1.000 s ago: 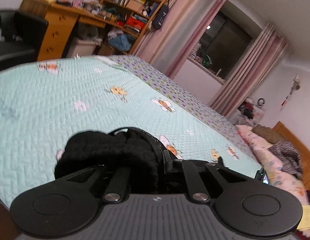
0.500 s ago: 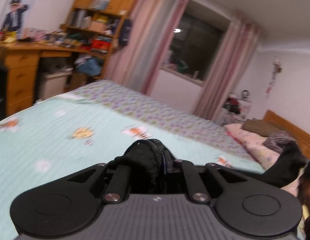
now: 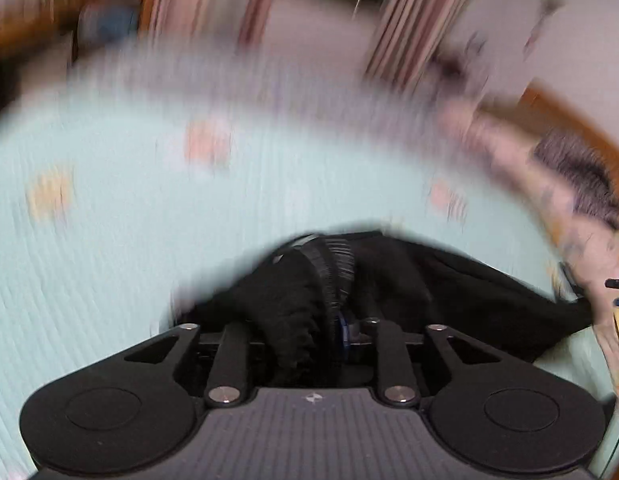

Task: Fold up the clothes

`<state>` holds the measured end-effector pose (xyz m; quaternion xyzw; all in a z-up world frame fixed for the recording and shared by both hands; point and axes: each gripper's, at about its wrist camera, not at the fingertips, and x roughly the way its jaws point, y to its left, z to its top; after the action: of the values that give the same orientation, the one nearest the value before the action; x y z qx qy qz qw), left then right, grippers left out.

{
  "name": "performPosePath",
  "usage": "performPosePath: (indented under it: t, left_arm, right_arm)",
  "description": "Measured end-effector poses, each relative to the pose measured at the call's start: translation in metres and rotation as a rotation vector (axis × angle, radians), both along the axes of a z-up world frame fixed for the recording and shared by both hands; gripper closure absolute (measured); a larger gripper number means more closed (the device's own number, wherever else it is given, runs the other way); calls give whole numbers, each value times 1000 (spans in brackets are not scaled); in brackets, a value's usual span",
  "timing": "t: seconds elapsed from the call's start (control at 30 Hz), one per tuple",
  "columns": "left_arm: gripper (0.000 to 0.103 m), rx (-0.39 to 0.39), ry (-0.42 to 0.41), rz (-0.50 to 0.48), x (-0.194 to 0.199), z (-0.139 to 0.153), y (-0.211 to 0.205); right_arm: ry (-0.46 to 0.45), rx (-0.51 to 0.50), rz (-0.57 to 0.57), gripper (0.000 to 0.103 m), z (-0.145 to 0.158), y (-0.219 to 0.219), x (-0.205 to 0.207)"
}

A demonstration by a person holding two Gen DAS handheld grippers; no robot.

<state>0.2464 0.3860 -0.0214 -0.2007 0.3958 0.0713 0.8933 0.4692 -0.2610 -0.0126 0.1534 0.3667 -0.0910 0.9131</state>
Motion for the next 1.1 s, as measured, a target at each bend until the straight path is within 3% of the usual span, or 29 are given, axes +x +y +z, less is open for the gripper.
performPosePath:
  t: [0.03, 0.07, 0.13, 0.17, 0.27, 0.43, 0.53, 0.63, 0.73, 0.87, 0.93, 1.03, 1.1]
  left_arm:
    - [74, -30, 51, 5, 2, -14, 4]
    - [73, -30, 44, 21, -4, -19, 5]
    - [70, -58, -10, 43, -23, -19, 7]
    - [70, -82, -45, 51, -34, -17, 9]
    - [45, -133, -124, 86, -60, -12, 20]
    - [42, -152, -228, 193, -76, 14, 45]
    - [37, -71, -224, 255, -94, 19, 50]
    - [28, -18, -174, 231, -114, -3, 44]
    - [22, 3, -118, 200, -135, -39, 35]
    - [18, -77, -160, 198, -156, -76, 36]
    - [18, -124, -192, 191, -164, -90, 38]
    - [18, -197, -263, 147, -170, -93, 45]
    - [17, -220, -289, 133, -173, -94, 47]
  right_arm:
    - [4, 117, -6, 43, -22, -12, -13]
    - [8, 234, -11, 43, -43, -23, -26]
    - [13, 296, 13, 43, -73, -28, -63]
    - [4, 294, 44, 43, -82, -29, -83]
    - [-47, 241, 148, 42, -97, -16, -152]
    - [-83, 270, 278, 41, -113, 4, -234]
    - [-103, 222, 378, 41, -116, 30, -277]
    - [-159, 90, 515, 36, -109, 65, -301]
    - [-244, -142, 710, 31, -103, 120, -330]
    - [-383, -451, 1003, 21, -106, 201, -370]
    - [-444, -575, 1097, 16, -115, 233, -387]
    - [-451, -700, 1198, 16, -136, 266, -400]
    - [-426, -734, 1206, 16, -143, 278, -401]
